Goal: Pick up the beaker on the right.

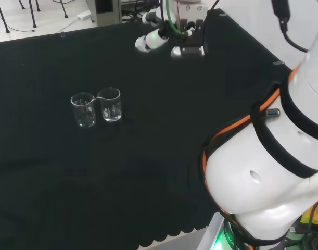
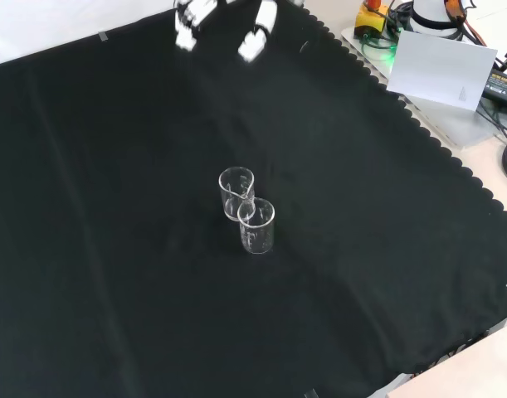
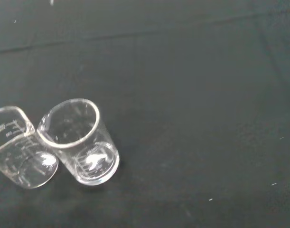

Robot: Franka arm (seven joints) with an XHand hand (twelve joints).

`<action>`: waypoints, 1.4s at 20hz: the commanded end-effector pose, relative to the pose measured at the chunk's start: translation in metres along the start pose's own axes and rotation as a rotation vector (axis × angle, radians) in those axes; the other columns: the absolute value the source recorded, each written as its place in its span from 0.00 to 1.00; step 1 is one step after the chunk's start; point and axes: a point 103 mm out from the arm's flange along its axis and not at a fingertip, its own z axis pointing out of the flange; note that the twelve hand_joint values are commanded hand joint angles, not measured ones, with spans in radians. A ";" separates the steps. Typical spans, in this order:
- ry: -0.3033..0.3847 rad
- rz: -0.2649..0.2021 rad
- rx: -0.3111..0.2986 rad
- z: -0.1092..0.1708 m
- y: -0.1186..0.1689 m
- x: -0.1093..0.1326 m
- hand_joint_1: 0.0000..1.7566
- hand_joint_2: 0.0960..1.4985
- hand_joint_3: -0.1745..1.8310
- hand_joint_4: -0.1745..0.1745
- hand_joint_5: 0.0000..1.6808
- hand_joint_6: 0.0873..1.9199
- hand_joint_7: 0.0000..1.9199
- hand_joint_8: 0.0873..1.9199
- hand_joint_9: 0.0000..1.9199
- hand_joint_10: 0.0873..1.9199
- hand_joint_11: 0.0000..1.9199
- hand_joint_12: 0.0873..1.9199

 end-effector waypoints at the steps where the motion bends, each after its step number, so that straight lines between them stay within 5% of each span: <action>1: 0.098 -0.101 -0.001 0.041 0.045 -0.001 0.40 0.42 0.35 0.47 0.19 0.00 0.13 0.23 0.15 0.29 0.00 0.50; 28: 0.289 -0.231 0.144 0.160 0.088 -0.015 0.40 0.32 0.39 0.49 0.18 0.00 0.13 0.22 0.14 0.28 0.00 0.46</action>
